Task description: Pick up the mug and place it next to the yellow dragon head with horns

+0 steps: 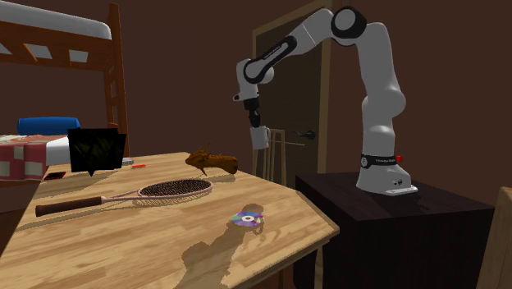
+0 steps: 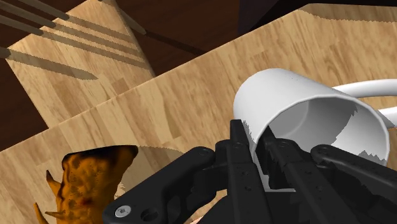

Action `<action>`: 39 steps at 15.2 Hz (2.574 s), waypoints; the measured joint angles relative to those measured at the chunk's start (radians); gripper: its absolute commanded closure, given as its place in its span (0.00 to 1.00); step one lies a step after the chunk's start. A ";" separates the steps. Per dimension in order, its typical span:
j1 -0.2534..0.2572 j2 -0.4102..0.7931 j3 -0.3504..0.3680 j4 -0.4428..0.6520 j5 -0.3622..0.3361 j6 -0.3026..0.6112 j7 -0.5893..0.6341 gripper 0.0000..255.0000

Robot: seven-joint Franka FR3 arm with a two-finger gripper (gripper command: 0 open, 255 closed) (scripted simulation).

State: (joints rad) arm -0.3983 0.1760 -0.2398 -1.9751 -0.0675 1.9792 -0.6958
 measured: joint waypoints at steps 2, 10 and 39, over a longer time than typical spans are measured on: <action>-0.001 0.011 0.000 -0.018 0.002 0.029 0.000 1.00; -0.006 0.071 0.003 -0.058 0.014 0.127 -0.001 1.00; -0.026 0.286 0.026 -0.096 0.058 0.377 -0.011 1.00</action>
State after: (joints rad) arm -0.4243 0.4620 -0.2141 -2.0710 -0.0091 2.3565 -0.7071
